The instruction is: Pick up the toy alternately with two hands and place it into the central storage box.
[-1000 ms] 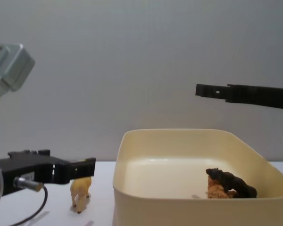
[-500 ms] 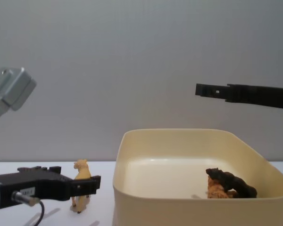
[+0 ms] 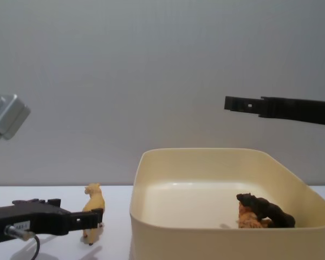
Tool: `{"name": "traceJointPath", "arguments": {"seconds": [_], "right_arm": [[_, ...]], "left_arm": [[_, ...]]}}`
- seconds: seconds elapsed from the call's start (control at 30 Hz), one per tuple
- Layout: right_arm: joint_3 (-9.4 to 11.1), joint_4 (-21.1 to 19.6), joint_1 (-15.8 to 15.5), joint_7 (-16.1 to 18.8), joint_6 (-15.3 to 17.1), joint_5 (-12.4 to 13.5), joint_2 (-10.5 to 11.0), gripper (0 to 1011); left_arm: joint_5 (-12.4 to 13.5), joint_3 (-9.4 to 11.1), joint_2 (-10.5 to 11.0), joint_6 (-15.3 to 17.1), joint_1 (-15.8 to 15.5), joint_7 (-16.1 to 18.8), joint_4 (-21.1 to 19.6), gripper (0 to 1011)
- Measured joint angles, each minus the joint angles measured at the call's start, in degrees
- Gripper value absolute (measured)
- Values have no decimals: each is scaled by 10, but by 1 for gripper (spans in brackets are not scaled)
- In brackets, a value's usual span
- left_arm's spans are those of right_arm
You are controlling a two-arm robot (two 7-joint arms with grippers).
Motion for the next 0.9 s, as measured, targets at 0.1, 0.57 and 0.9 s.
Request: {"name": "traceJointPath", "arguments": {"seconds": [0.1, 0.57, 0.9], "right_arm": [[0, 0, 0, 0, 0, 0, 0, 1001], [0, 0, 0, 0, 0, 0, 0, 1001], [0, 0, 0, 0, 0, 0, 0, 1001]], "left_arm": [[2, -1, -4, -5, -8, -9, 17, 1001], [15, 0, -28, -23, -51, -57, 89, 1001], [26, 4, -47, -34, -83, -90, 141, 1001]]}}
